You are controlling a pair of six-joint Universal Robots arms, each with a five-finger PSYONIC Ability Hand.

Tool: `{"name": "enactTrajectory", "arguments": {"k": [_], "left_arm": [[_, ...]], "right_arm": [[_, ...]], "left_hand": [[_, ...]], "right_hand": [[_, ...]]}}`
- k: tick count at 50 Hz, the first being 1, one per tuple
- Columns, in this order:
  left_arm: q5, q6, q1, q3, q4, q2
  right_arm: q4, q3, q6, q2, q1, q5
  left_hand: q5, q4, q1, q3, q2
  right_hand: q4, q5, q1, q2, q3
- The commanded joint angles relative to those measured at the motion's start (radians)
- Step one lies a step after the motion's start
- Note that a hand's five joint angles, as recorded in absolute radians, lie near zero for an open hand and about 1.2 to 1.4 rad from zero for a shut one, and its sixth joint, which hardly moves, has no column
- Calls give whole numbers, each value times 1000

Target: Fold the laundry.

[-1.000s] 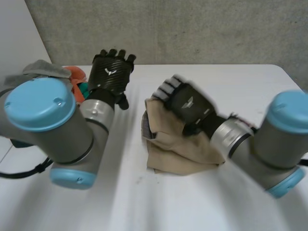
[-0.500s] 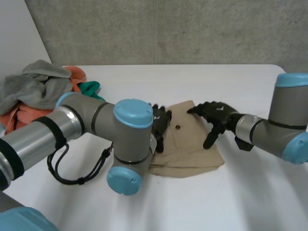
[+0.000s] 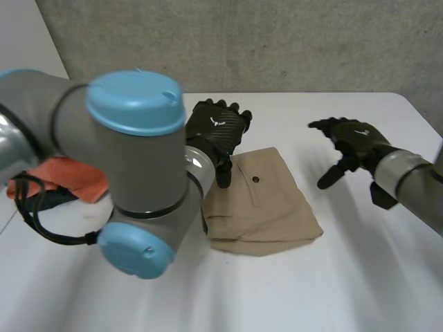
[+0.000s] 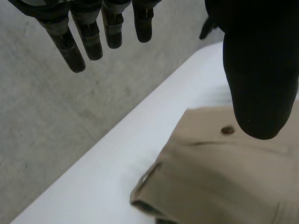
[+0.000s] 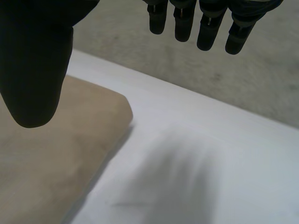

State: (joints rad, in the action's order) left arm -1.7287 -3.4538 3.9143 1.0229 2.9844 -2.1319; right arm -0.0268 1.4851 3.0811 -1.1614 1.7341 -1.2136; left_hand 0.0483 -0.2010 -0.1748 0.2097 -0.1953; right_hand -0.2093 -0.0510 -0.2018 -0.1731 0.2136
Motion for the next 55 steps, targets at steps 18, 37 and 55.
{"name": "enactTrajectory", "arguments": {"k": [18,37,55], "left_arm": [[250,143,91,237,41,132],[251,143,103,304,96,194],[265,140,77,206,142,193]], "right_arm": [[-151,213,134,121,7,163],[-171,78,157,238,113,103],[-213,-397,222,422,-85,-198]], "left_hand": [[-33,11,-15,-20,5],[-30,8,-18,-17,2],[-33,11,-15,-20,5]], "right_hand": [[35,51,27,-1,-39],[-1187,-1171,-1194,-1223,1183],[-1187,-1171,-1194,-1223,1183]]}}
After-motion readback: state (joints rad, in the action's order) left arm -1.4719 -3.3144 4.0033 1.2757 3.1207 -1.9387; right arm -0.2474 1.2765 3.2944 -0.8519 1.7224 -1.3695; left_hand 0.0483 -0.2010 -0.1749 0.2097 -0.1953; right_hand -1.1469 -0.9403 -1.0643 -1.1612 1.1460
